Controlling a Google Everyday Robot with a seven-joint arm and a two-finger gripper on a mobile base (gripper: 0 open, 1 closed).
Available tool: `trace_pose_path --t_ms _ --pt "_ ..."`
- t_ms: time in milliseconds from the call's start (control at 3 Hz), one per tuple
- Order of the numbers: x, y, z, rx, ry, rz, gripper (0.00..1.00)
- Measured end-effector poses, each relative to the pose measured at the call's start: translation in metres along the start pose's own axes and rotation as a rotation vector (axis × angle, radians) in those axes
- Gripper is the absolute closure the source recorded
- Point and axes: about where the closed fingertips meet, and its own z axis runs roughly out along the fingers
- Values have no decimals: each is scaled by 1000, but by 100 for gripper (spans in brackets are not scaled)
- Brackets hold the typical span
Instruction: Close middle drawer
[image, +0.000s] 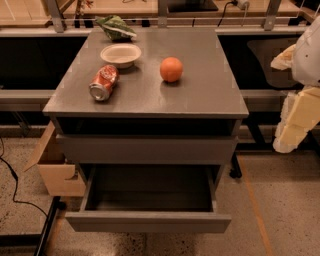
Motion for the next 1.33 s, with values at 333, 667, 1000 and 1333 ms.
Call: trace_pose_path --t_ms 333,667,1000,1333 --pt "0 0 0 2 -2 1 0" --pt "5 11 31 -52 -15 48 0" --pt "21 39 86 -141 -32 158 0" --pt "28 80 170 -260 7 240 0"
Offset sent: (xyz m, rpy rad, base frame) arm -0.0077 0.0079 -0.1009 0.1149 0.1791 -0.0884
